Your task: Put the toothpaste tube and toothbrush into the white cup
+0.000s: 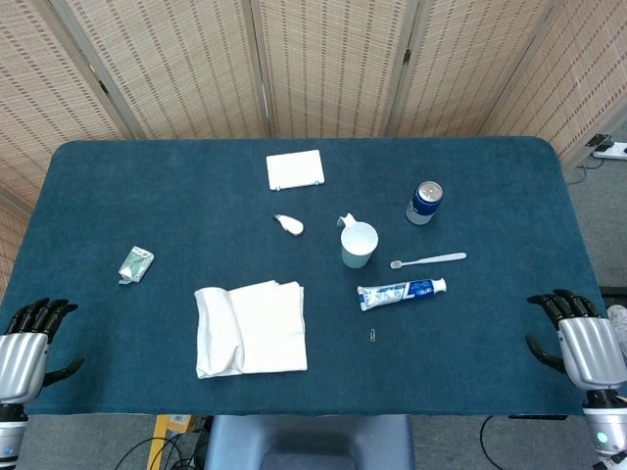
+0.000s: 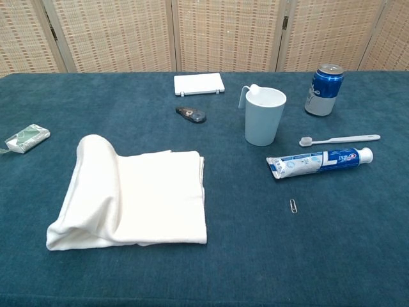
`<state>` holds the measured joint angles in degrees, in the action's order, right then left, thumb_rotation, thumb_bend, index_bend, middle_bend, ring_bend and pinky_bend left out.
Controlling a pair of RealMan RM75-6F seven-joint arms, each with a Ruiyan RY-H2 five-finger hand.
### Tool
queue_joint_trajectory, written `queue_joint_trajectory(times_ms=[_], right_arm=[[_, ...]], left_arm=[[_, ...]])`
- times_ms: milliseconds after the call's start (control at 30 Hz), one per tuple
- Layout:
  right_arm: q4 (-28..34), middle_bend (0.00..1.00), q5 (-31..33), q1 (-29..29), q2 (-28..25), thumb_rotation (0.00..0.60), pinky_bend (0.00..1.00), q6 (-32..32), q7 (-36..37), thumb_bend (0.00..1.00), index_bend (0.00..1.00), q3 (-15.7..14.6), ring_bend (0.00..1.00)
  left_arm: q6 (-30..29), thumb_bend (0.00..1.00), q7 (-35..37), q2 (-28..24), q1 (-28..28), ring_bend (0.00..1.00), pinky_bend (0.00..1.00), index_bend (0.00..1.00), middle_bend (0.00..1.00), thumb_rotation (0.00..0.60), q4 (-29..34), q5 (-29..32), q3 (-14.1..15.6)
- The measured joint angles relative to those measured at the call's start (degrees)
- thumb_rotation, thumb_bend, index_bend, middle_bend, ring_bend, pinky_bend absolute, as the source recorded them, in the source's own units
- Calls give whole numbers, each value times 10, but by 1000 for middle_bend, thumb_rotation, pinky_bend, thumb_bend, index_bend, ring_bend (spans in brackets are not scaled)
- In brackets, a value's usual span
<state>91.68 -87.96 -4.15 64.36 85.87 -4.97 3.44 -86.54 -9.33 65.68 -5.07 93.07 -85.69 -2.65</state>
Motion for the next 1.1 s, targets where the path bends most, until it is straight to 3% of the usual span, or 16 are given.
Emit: queue_joint_trajectory(times_ms=[300,533,767,1100], right_arm=[[9,364,-2,-33,-4,600,278,-49,-9,201,313,5,231],[5,364,7,-103,11,600,287,-150,-42,201,313,18,231],[-40,359,48,-200,76,600,287,-273,-84,202,313,41,231],[-104,295,102,-283,169,600,287,-354,-148,202,290,56,205]], left_arm=[[2,190,0,-4,2,154,187,254,228,600,2,6,1],[7,190,3,-6,0,154,187,256,228,600,-2,4,2],[2,190,6,-11,9,154,187,256,228,600,0,11,5],[-5,190,11,-19,19,154,187,256,228,600,-1,21,4]])
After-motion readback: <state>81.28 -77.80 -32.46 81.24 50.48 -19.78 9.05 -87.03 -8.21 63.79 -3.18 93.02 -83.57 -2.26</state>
